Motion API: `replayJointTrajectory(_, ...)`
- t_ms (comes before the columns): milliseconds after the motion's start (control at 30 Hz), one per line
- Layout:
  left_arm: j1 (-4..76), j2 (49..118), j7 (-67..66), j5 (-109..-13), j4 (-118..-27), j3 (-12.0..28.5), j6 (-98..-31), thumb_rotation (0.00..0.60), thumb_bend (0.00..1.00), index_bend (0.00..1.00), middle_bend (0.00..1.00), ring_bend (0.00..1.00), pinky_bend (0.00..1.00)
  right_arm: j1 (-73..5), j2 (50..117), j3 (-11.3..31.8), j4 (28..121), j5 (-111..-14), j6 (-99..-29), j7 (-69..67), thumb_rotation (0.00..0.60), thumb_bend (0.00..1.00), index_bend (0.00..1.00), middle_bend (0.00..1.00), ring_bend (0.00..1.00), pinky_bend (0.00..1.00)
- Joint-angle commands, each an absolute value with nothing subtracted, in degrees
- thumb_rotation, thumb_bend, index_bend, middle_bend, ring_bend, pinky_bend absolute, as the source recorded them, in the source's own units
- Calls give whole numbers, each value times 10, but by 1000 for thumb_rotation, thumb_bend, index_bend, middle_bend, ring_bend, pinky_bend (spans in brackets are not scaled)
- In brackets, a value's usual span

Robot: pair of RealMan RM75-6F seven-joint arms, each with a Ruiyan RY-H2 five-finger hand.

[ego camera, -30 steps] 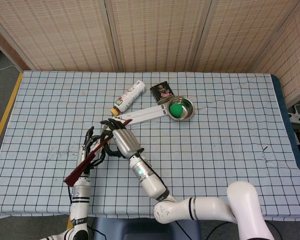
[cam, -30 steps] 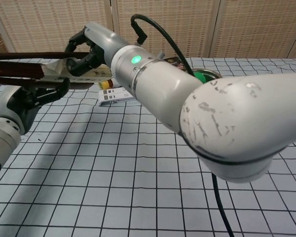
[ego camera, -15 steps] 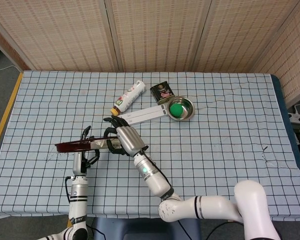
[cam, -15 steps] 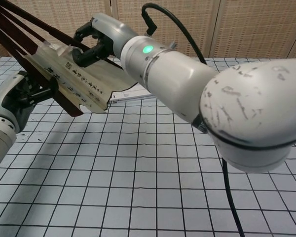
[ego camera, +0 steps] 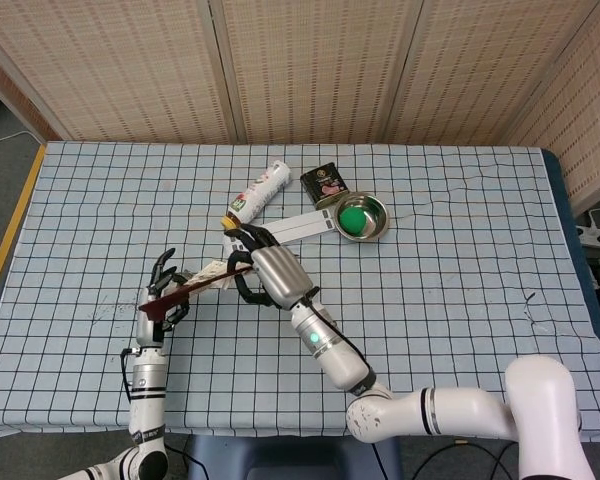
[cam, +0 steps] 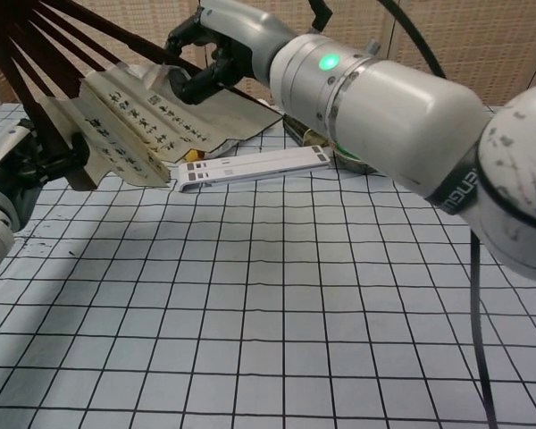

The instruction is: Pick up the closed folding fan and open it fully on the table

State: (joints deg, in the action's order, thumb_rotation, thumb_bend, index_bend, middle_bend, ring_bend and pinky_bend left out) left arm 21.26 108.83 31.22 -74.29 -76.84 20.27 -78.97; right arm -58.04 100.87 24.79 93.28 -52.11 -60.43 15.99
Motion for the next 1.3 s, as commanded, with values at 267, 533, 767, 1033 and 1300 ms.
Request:
replayJointTrajectory(267, 212, 1076, 311, -751, -759, 203, -797, 600, 561, 549, 94, 0, 149, -561, 969, 238, 953, -538, -615, 167, 600, 707, 669, 108, 0, 71)
replayJointTrajectory(533, 205, 1080, 303, -786, -710, 174, -830, 600, 559, 514, 94, 0, 149, -531, 905, 216, 986, -583, -629, 173, 600, 708, 659, 109, 0, 71)
replayJointTrajectory(767, 212, 1096, 307, -808, -666, 164, -848, 600, 554, 470, 87, 0, 148, -513, 877, 212, 1001, -594, -640, 165, 600, 707, 656, 109, 0, 71)
replayJointTrajectory(1033, 211, 1087, 298, -808, -660, 162, -851, 600, 554, 442, 82, 0, 149, -494, 844, 204, 1017, -609, -650, 162, 600, 707, 649, 108, 0, 71)
replayJointTrajectory(1300, 215, 1081, 288, -801, -639, 170, -851, 600, 553, 415, 74, 0, 148, -471, 808, 197, 1043, -636, -668, 160, 600, 707, 642, 109, 0, 71)
